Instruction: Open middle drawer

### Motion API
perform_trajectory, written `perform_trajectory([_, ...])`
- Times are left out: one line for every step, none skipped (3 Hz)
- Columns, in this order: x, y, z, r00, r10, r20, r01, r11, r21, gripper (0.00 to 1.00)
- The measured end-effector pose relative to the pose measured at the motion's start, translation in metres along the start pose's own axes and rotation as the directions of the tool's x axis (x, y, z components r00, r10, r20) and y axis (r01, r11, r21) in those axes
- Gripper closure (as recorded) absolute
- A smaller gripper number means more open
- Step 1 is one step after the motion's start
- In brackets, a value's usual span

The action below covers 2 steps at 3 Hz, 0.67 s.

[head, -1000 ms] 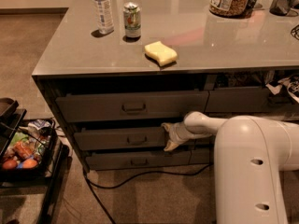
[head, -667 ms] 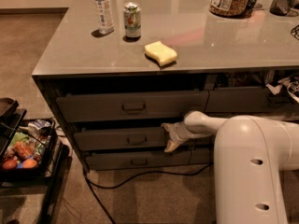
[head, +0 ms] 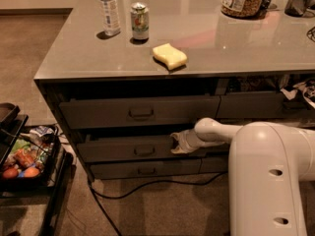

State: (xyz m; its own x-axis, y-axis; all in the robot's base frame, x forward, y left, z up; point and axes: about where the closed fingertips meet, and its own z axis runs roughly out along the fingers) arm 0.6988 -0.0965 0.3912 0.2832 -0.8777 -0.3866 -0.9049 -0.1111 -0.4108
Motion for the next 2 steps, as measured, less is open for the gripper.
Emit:
perform_trajectory([-0.0022,0.0006,-0.0032,1.0,0.002,0.002,-0.002,1.0,0.0,0.75])
perform_trajectory([-0.0034,-0.0007,-0.0058,1.0,0.002,0.002,-0.002,1.0,0.0,0.62])
